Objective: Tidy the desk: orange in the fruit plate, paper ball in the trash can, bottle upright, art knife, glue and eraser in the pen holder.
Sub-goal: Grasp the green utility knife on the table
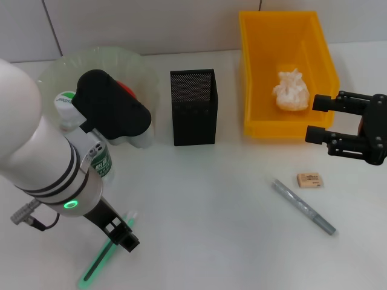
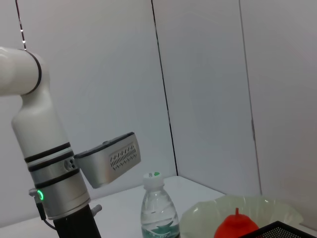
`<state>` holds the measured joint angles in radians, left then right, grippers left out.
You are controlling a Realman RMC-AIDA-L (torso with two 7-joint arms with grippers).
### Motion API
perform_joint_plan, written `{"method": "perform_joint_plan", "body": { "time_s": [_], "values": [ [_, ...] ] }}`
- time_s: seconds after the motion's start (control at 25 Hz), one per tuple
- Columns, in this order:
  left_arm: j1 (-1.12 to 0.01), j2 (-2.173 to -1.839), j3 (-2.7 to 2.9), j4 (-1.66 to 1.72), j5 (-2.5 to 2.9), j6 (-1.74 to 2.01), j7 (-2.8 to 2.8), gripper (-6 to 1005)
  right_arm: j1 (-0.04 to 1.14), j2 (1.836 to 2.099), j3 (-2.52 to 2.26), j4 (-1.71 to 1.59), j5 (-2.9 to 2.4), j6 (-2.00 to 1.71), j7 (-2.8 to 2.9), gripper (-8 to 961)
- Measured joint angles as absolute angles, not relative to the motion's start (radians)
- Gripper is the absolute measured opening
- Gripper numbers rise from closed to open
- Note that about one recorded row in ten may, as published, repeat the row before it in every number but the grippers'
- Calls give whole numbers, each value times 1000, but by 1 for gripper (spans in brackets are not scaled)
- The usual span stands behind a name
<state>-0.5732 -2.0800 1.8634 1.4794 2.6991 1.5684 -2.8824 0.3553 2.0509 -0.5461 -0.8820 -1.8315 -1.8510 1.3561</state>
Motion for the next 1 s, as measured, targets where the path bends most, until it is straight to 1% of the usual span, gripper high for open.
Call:
{"method": "perform_joint_plan", "body": {
  "time_s": [0.52, 0.72, 1.0],
  "values": [
    [-577, -2080, 1877, 1462, 2711, 1561, -2882, 779, 354, 2051, -546, -882, -1832, -1857, 1358, 618],
    [-577, -2080, 1878, 1461, 2710, 1560, -2881, 564, 353, 2051, -544, -882, -1832, -1858, 1359, 618],
    [-586, -2080, 1889, 1441, 2704, 1554, -2881, 560, 353, 2051, -546, -882, -1832, -1858, 1359, 617]
  ]
}}
